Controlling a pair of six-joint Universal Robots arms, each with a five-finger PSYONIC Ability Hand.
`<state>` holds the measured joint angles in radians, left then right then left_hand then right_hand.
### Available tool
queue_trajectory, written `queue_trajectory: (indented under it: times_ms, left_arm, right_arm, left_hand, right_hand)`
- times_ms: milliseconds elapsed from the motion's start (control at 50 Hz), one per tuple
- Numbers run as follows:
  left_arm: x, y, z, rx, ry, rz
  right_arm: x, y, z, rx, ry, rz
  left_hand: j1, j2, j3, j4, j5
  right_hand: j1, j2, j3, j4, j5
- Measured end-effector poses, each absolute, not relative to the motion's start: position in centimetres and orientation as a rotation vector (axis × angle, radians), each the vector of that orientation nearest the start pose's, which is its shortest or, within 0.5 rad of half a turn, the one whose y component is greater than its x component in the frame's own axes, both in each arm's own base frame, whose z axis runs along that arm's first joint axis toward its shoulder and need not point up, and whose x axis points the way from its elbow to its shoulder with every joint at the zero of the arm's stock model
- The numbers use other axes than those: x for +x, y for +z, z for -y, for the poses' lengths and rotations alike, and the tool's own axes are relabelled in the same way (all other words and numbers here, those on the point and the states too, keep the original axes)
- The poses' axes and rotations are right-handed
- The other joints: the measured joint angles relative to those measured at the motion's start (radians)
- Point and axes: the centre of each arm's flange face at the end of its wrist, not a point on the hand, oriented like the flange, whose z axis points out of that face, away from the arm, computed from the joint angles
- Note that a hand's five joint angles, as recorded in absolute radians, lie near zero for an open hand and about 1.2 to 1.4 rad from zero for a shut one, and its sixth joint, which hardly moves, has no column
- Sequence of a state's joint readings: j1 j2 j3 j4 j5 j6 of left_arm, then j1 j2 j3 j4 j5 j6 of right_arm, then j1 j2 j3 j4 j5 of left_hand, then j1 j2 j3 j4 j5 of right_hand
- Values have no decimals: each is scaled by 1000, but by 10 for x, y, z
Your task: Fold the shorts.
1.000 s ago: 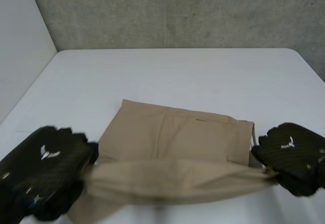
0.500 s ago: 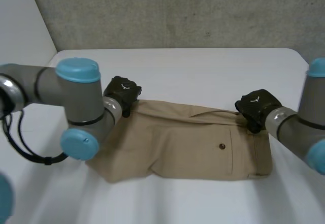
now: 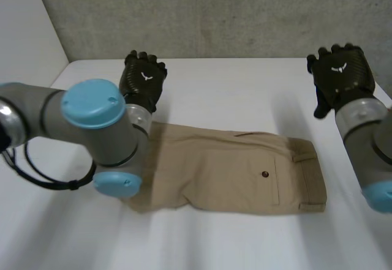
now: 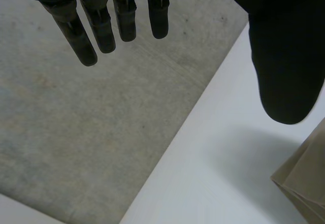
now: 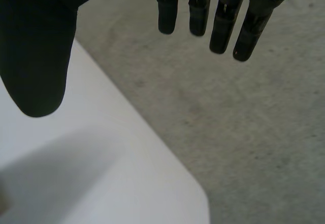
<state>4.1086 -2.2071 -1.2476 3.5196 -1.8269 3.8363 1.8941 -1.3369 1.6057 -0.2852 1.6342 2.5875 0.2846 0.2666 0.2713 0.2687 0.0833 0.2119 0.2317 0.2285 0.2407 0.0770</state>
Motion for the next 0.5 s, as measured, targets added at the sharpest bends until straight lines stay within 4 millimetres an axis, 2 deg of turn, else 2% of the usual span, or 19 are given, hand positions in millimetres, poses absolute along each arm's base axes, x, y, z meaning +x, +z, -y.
queue_trajectory:
  times_ms: [40,60,80,220,340,440,500]
  left_arm:
    - [-331,215,287,973,-2105,-1751]
    - [-329,216,284,973,-2105,-1754]
    - [-324,219,274,974,-2104,-1773]
    - [-301,215,233,969,-2103,-1918]
    - [-288,203,212,940,-2089,-2046]
    - [-283,195,205,935,-2065,-2096]
    - [-282,192,203,936,-2051,-2109]
  right_arm:
    - [227,245,275,-1001,-2261,-2208]
    - [227,243,271,-1016,-2232,-2216]
    - [223,237,257,-1068,-2121,-2250]
    - [207,201,211,-1167,-1709,-2353]
    - [196,175,199,-1139,-1606,-2381]
    - [189,155,209,-1105,-1639,-2392]
    - [185,137,218,-1095,-1627,-2421]
  left_hand:
    - [0,0,0,0,0]
    - [0,0,0,0,0]
    - [0,0,0,0,0]
    - [0,0,0,0,0]
    - [0,0,0,0,0]
    - [0,0,0,0,0]
    - [0,0,0,0,0]
  right_hand:
    - [72,99,106,91,83]
    - [91,124,128,113,103]
    - [140,179,182,167,153]
    - [336,407,413,400,370]
    - [349,417,430,419,386]
    - [349,417,431,420,387]
    - [359,423,442,429,397]
